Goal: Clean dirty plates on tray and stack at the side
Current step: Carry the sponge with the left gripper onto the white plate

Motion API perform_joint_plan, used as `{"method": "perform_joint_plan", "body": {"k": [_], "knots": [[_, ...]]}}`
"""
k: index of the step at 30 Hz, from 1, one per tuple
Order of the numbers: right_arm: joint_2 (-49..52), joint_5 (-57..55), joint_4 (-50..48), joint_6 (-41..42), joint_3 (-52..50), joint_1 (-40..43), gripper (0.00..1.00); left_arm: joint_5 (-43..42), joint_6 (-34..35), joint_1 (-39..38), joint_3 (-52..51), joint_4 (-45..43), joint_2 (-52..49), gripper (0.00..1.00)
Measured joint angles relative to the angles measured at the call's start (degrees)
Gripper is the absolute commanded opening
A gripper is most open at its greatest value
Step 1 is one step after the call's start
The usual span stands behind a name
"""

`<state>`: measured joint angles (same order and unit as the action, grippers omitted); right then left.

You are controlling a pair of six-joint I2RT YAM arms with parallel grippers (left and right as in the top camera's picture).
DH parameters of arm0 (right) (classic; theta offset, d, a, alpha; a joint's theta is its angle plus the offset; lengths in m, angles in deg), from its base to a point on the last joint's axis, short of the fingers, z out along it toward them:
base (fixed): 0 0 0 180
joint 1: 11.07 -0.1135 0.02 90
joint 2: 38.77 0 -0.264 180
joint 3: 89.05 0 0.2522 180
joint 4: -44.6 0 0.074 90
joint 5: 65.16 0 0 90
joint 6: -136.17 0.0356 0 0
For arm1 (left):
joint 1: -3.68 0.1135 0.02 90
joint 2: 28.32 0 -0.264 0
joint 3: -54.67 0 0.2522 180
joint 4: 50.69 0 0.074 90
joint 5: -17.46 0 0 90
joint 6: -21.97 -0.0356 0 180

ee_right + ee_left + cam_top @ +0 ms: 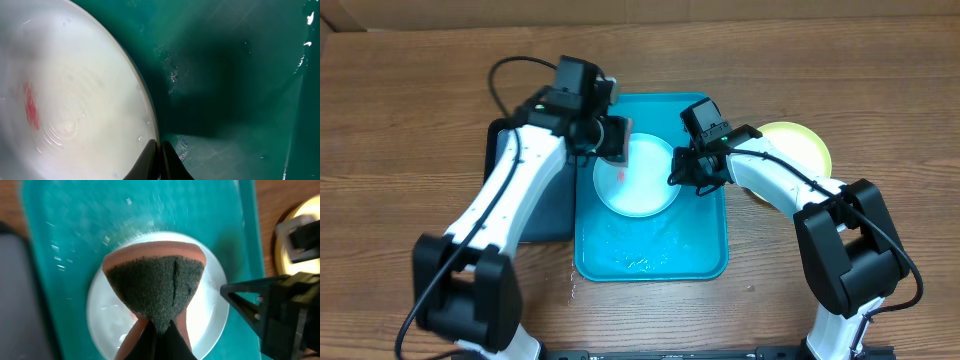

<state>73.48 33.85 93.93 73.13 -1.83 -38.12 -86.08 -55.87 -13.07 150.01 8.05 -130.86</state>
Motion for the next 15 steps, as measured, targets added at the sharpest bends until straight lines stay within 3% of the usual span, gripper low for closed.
{"method": "perform_joint_plan", "body": {"k": [10,15], "knots": [[0.0,1.3,-0.2,0.0,0.0,0.0,0.04,1.3,1.0,-0.8,-0.2,0.0,-4.0,0.04],[0.0,2.1,-0.5,0.2,0.0,0.0,0.15,2.6,1.2,-0.8,-0.2,0.3,-4.0,0.04]]}}
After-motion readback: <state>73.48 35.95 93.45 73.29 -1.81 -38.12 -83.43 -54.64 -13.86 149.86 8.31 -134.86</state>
